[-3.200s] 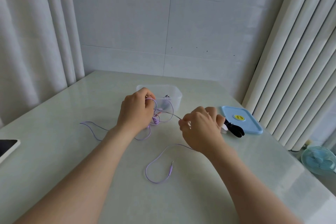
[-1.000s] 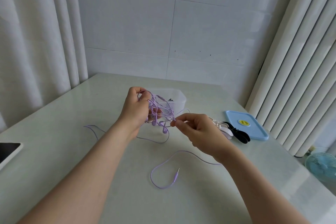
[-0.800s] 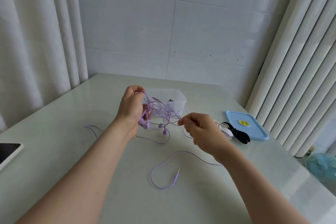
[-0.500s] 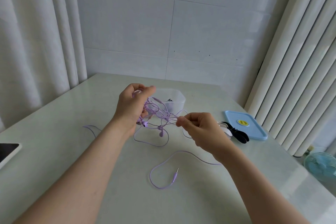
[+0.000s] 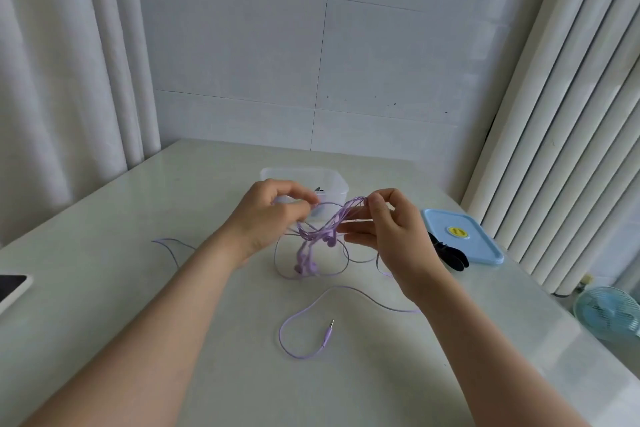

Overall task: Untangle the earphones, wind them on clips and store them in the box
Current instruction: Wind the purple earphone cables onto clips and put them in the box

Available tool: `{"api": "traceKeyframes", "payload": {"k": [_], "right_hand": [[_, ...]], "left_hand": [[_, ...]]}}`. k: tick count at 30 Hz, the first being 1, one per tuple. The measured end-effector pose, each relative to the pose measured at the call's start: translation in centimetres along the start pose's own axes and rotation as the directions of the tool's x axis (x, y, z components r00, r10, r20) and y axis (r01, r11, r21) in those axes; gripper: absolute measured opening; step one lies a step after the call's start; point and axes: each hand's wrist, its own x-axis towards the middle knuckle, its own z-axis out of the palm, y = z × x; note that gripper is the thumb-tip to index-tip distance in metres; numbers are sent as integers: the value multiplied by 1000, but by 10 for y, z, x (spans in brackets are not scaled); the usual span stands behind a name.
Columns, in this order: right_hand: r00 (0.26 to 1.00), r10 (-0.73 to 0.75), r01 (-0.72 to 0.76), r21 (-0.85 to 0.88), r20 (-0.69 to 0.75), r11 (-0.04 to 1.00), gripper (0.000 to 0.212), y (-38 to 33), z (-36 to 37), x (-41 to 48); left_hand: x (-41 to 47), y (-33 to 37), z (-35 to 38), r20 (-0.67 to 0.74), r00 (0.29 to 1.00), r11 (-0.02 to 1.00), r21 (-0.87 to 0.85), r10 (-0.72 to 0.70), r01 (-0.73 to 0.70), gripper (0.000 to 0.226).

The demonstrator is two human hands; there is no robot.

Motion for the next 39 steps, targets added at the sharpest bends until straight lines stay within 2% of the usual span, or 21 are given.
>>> {"api": "traceKeyframes", "payload": {"k": [2,4,5,8,10,11,13,15,18,22,25,30,35,39], "right_hand": [[1000,-6,6,4,-2,1000,22,-2,-1,-1],[1000,-16,16,-24,9,1000,23,-2,-1,-1],[1000,-24,24,-42,15,999,24,-2,0,-1],[998,-60,62,-85,24,994,25,-1,2,-2],[997,-73,76,-104,34,992,24,1,3,-1],[997,-72,76,-109,40,991,24,1,4,-1],[997,-64,69,-110,52,992,24,2,4,-1],[996,-58,64,-112,61,992,24,2,4,-2],[996,-53,60,-120,65,991,24,1,2,-3],[995,-47,58,-126,90,990,23,1,3,-3],[994,-36,50,-132,105,990,23,2,2,-3],[991,-66,102,-318,120,943,23,3,0,-3],[984,-96,140,-322,149,936,21,2,1,-5],[985,-71,117,-305,157,945,20,1,1,-6]], "left_hand": [[1,0,4,13,1000,987,160,-23,20,41],[3,-2,4,-96,994,917,390,-56,89,56],[2,-2,4,-175,983,867,479,-57,136,55],[-2,-3,3,-355,935,709,663,15,240,26],[2,-11,2,-347,928,686,709,136,165,15],[4,-12,2,-292,934,724,688,204,57,13],[8,-11,6,-123,945,825,531,302,-194,18],[5,-5,11,22,954,888,360,298,-286,14],[2,-3,14,100,954,917,264,282,-299,11],[0,-2,15,108,958,944,168,267,-283,10],[0,-2,16,46,951,925,218,307,-310,12],[0,2,15,-90,921,899,276,378,-342,10],[-5,7,16,-72,930,897,301,361,-325,7],[-7,9,15,-45,948,910,298,315,-288,7]]}}
